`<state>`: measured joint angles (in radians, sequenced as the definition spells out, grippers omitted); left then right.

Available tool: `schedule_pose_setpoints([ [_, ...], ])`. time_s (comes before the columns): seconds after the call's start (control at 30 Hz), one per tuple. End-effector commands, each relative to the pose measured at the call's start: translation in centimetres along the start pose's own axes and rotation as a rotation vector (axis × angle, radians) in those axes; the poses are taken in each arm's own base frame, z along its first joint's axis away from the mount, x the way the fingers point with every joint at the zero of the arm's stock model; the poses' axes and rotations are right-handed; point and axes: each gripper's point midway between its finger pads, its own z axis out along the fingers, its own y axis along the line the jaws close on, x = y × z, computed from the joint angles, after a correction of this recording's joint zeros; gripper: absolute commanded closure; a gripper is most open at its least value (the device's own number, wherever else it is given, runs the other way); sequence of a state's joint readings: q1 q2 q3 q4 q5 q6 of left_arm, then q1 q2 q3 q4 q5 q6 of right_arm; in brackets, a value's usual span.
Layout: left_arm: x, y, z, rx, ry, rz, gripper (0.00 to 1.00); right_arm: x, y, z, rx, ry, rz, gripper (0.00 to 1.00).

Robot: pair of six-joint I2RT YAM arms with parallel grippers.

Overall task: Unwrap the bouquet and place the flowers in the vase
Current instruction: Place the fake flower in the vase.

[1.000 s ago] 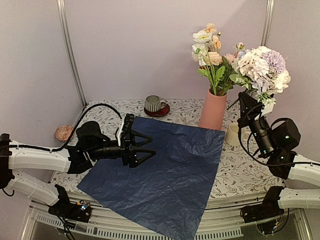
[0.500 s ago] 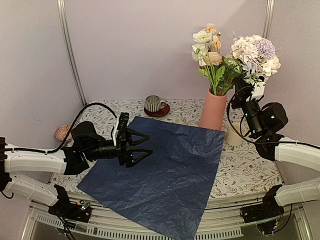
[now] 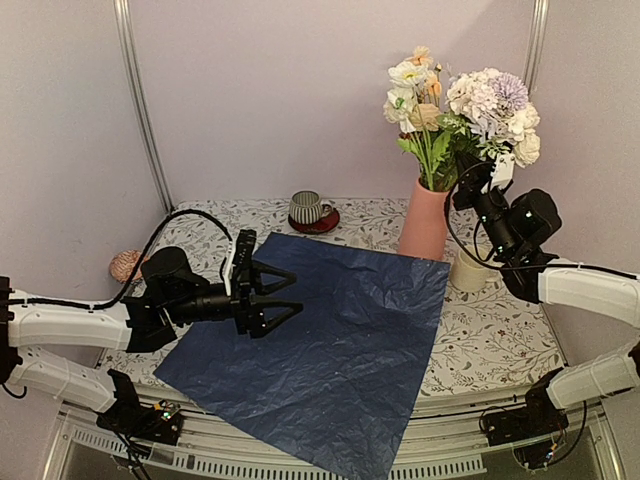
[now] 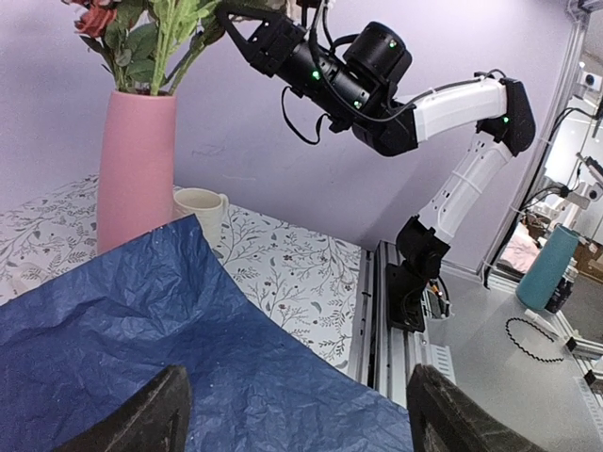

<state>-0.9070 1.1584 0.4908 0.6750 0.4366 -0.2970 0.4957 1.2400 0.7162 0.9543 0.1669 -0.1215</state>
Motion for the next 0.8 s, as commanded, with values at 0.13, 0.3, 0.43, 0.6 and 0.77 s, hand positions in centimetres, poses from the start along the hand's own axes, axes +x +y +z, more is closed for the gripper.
schedule_pose_setpoints([
  [0.13, 0.3, -0.2, -0.3, 0.000, -0.002, 0.015, 0.19, 0.9, -0.1, 1.9, -0.069, 0.021, 0.043, 0.99],
  [0.3, 0.5, -0.2, -0.6, -0.006, -0.002, 0.014, 0.19, 2.0, -0.2, 2.6, -0.068, 0.051, 0.038, 0.99],
  [0.43, 0.5, -0.2, -0.9, -0.013, -0.006, 0.017, 0.19, 3.3, -0.4, 2.4, -0.056, 0.100, 0.027, 0.99],
  [0.6, 0.5, -0.2, -1.1, -0.018, -0.008, 0.021, 0.19, 6.4, -0.6, 1.8, -0.044, 0.225, 0.019, 0.99],
  [0.77, 0.8, -0.1, -1.0, -0.020, -0.002, 0.017, 0.19, 10.2, -1.3, 0.8, 0.010, 0.377, 0.040, 0.98],
])
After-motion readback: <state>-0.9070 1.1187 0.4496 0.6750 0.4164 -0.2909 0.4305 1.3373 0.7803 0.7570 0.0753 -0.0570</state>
